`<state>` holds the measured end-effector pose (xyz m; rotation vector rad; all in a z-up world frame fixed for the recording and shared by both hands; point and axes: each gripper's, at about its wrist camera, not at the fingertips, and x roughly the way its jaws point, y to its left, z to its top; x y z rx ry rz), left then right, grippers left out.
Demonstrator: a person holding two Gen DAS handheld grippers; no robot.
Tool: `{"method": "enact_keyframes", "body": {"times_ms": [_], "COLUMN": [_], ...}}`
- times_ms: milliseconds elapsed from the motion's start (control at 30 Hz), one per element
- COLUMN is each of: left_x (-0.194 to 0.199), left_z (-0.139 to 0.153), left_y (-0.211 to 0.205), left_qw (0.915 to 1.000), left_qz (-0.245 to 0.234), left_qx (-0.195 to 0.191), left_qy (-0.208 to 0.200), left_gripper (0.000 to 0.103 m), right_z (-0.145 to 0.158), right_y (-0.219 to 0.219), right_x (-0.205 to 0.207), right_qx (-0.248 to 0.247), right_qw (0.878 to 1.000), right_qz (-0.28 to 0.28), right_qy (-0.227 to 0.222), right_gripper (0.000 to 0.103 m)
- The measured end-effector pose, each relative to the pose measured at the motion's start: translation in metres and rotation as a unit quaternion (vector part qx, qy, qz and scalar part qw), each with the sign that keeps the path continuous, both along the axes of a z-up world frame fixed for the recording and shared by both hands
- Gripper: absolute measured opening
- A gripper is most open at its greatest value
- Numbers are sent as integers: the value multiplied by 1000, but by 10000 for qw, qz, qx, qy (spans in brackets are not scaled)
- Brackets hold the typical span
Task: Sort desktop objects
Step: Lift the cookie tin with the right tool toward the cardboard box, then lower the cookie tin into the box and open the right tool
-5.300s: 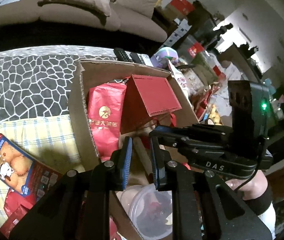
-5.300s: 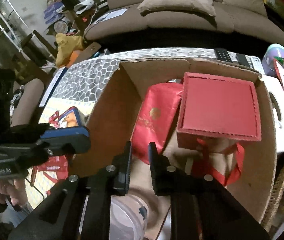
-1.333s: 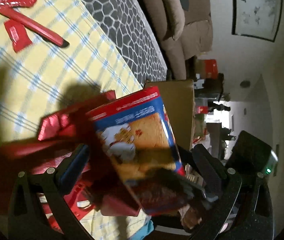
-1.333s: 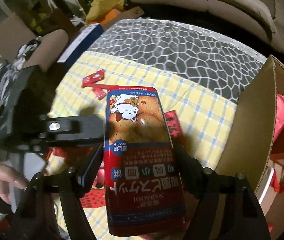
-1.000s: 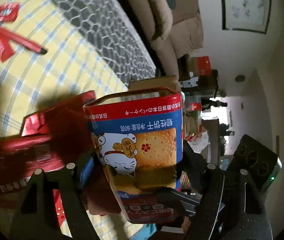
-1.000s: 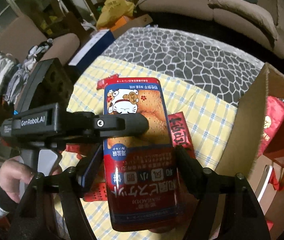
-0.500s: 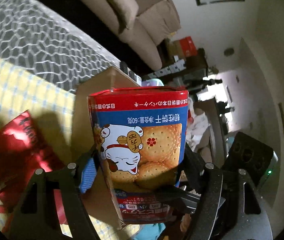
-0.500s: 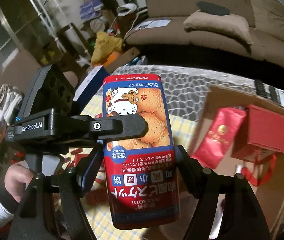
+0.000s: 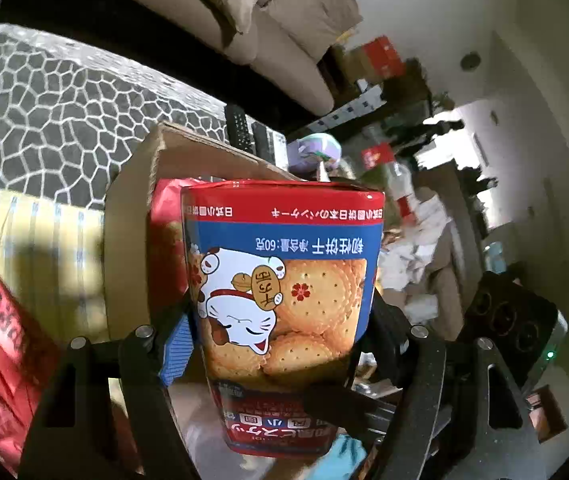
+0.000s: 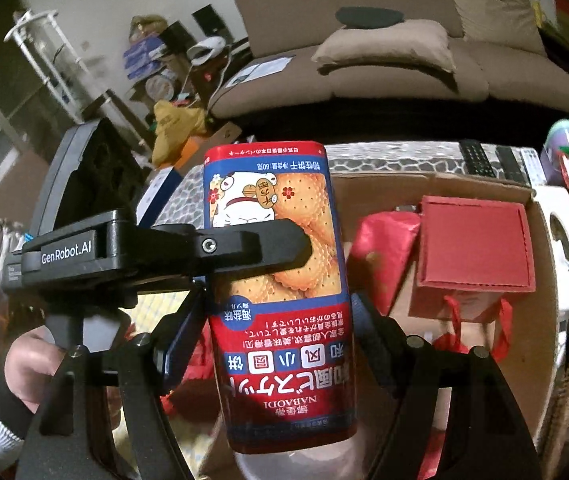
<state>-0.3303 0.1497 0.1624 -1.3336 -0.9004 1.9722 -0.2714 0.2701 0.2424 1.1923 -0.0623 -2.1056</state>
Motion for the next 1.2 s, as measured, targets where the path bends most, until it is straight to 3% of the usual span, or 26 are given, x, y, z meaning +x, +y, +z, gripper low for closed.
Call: {"method": "enact_keyframes", "body": {"times_ms": [233, 367, 467, 633, 700, 900, 1200], "left_x": [-25, -31, -31, -29, -28, -21, -12], "left_z": [-16, -23, -22, -18, -13, -1, -9], "left_y": [26, 30, 34, 26, 22, 5, -24], "left_qw": [9984, 9984, 9970, 9978, 9975, 9981, 9977], "left_qz": [-169, -139, -193, -112, -63, 7, 12], "left_qx": [-533, -538, -724, -640, -674, -553, -648], "left_qy": [45, 43, 169, 120, 193, 279, 181], "left_gripper": [71, 87, 87, 87, 92, 93, 93], "right_z": [-33, -48, -54, -54, -57, -78, -108], "right_y": [25, 24, 29, 31, 31, 17, -20], "right_x": [-30, -37, -42, -42, -42, -46, -60], "right_qx": [-513, -598, -865, -900, -808, -238, 1246], "right_qw": [9981, 9971, 9936, 9932, 9937, 9941, 9844], "right_qz": [-223, -275, -443, -503, -540, -723, -626], "right_qy": [-249, -388, -575, -535, -559, -771, -1071], "right_gripper": [75, 75, 75, 75, 74, 74, 74]}}
